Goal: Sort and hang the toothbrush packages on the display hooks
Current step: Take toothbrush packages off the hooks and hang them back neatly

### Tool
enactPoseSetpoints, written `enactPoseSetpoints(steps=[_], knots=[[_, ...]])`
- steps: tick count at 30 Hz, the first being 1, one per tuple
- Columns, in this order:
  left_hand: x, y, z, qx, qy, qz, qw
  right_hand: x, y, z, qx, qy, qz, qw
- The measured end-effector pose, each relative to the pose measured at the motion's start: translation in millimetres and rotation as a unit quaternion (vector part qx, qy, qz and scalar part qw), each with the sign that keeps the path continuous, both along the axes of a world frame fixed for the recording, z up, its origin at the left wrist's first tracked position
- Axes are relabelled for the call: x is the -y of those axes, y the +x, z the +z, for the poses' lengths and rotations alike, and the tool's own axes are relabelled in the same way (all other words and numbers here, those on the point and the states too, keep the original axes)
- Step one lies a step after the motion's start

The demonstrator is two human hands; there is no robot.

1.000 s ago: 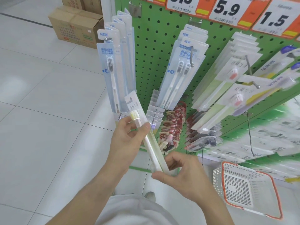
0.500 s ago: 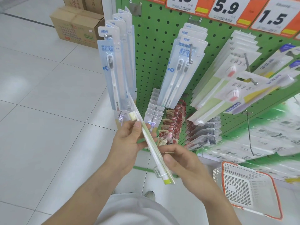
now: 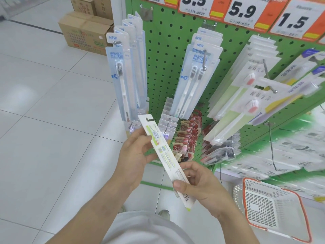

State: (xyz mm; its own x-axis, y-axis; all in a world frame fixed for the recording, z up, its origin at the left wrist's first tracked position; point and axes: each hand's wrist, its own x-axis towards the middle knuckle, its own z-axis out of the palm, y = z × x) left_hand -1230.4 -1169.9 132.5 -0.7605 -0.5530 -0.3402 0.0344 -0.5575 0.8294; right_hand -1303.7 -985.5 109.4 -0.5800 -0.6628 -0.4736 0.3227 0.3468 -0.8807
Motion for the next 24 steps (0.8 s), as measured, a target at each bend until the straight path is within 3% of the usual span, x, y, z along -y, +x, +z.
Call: enactPoseSetpoints(steps=[3,7,19,24], knots=[[-1.1,-1.0,-3.8,0.016,-0.034,0.007,0.999,-4.2,-3.1,-1.8,-0.05,0.034,0.066,0.996],[-3.5,-3.6,-10.8,0.037,-0.052,-0.001,0.998,-6.8,-6.4,-2.2,-0.046,0.028,0.122,0.991],[0.8,-6.3,-14.9,0.049,-0.055,-0.009,0.997,-11.3,-15.3,-10.6,-0.016,0.013,0.076,0.997],[2.0,-6.9,-13.9,0.051,-0.036,0.033,0.997,-12.3,-23.6,-3.4,-0.014,-0.008,0.039,0.999]])
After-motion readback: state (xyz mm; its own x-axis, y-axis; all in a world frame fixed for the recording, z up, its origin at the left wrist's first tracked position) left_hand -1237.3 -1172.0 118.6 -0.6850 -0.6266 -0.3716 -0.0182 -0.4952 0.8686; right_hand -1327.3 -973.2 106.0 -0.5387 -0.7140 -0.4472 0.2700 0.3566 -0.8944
